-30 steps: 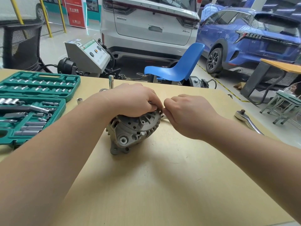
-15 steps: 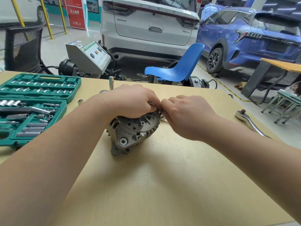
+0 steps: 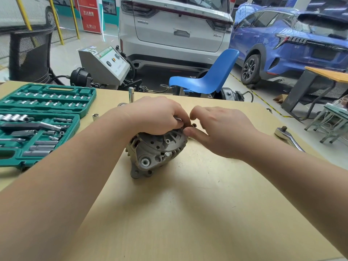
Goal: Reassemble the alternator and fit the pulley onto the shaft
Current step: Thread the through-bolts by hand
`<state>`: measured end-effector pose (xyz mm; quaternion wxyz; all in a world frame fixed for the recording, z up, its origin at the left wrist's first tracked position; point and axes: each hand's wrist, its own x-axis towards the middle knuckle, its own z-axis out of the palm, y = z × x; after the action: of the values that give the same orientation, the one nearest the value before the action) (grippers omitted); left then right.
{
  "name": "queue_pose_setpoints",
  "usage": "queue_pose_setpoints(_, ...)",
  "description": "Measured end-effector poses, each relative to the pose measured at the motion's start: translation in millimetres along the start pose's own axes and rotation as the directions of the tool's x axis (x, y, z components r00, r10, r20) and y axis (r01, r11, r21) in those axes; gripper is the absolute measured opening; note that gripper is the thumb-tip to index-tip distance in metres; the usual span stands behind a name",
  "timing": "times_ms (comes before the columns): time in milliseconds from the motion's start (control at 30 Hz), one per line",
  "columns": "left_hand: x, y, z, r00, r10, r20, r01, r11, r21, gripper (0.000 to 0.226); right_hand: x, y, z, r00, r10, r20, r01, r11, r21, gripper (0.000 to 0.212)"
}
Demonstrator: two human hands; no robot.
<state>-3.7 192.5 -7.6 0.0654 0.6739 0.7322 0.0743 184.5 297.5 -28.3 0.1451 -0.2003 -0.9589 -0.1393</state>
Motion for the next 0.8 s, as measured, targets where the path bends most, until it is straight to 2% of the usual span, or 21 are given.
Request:
queue_pose_setpoints(67, 0.4, 0.3, -0.6, 1.0, 0.003, 0.003, -0.003, 1.0, 0.008, 0.034, 0.1, 0.4, -0.5, 0.995, -0.099, -0.008, 0.098, 0.994, -0.055, 0.019)
queue_pose_setpoints(100, 0.5, 0.2, -0.7, 1.0, 0.004, 0.002, -0.004, 1.0, 0.012, 0.035, 1.0, -0.4, -0.1, 0.993, -0.121, -0.002, 0.12, 0.989, -0.09, 0.012)
queue_pose_setpoints(200, 0.4, -0.7, 0.0, 1.0, 0.016, 0.005, -0.016, 1.0, 0.024, 0.033, 2.3, -4.0, 3.8, 0.993, -0.12, 0.004, 0.12, 0.988, -0.099, 0.02)
queue_pose_setpoints(333, -0.2, -2.2, 0.1, 1.0, 0.021, 0.005, -0.022, 0.999, 0.04, 0.031, 7.8, -6.9, 6.4, 0.994, 0.072, 0.081, -0.072, 0.997, -0.005, 0.041)
queue_pose_setpoints(400, 0.3, -1.4, 0.0, 1.0, 0.018, 0.012, -0.019, 0.999, 0.05, 0.032, 7.5, -5.9, 6.2, 0.994, 0.079, 0.081, -0.074, 0.996, -0.058, 0.047)
queue_pose_setpoints(533, 1.1, 0.4, 0.0, 0.999, 0.023, 0.028, -0.024, 0.998, 0.051, 0.035, 1.8, -5.5, -2.9, 0.998, -0.062, -0.032, 0.058, 0.993, -0.101, 0.04)
queue_pose_setpoints(633, 2.3, -1.0, -0.3, 0.999, 0.029, 0.046, -0.032, 0.998, 0.061, 0.037, 3.1, -7.6, -1.0, 0.991, -0.136, -0.006, 0.133, 0.98, -0.149, 0.018)
queue_pose_setpoints(733, 2.3, -2.6, 0.3, 0.999, 0.034, 0.037, -0.037, 0.997, 0.071, 0.035, 7.2, -9.6, 4.9, 0.994, -0.105, 0.011, 0.106, 0.98, -0.167, 0.02)
queue_pose_setpoints(800, 1.7, -3.4, 1.4, 0.999, 0.038, 0.028, -0.04, 0.997, 0.068, 0.033, 10.5, -11.1, 6.8, 0.999, -0.036, 0.013, 0.037, 0.988, -0.148, 0.03)
